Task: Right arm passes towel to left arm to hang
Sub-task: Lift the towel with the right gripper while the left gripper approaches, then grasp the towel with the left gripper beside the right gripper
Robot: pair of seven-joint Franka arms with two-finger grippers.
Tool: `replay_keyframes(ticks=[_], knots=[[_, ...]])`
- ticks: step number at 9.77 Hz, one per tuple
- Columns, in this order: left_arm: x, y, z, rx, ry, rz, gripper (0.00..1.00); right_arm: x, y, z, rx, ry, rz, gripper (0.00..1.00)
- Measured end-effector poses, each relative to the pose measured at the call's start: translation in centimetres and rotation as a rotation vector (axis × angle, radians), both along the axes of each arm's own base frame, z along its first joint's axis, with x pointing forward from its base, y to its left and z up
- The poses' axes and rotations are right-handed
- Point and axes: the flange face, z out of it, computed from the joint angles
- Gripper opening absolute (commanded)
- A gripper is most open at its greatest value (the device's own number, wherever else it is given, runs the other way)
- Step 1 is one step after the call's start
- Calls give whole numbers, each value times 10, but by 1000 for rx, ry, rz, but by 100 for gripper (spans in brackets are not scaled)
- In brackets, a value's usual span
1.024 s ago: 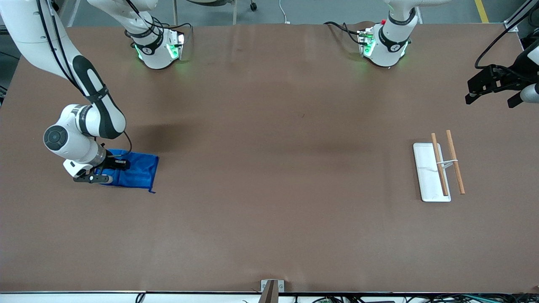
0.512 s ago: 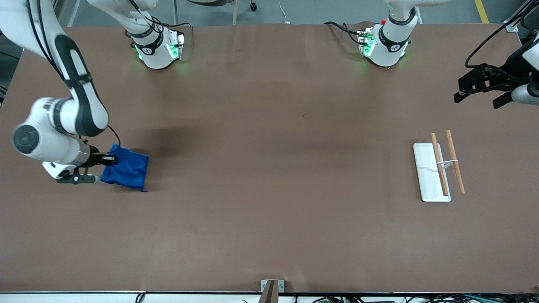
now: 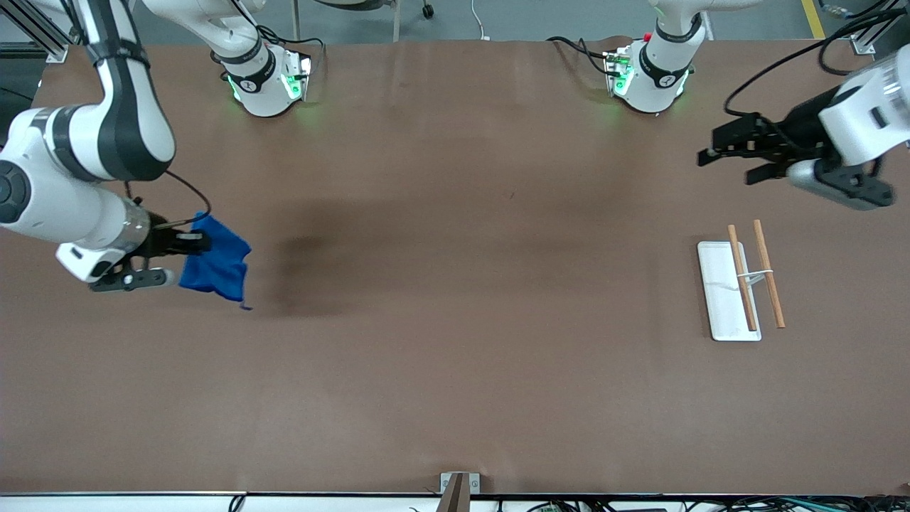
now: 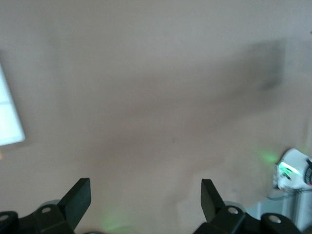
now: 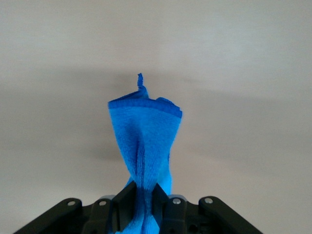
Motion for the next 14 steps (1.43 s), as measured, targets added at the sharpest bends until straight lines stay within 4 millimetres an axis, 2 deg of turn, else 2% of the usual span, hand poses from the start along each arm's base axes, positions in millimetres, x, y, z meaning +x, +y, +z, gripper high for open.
replay_keyframes(ticks=[2,5,7,10,12,14], knots=[[-10,-32,-38,-178,112,-37,100,-9,64,5,188,27,-18,0],[-24,-52,-104,-509,233,-46,100,-27,154,17,477,62,-59,0],[-29,-62,-144,-692,234,18,100,-40,211,28,678,87,-120,0],[-47,-113,-188,-882,185,133,99,-68,291,37,909,133,-229,0],[-68,-154,-215,-940,105,209,98,-85,323,42,1034,209,-299,0],[-89,-180,-235,-993,43,269,96,-93,337,48,1120,268,-351,0]])
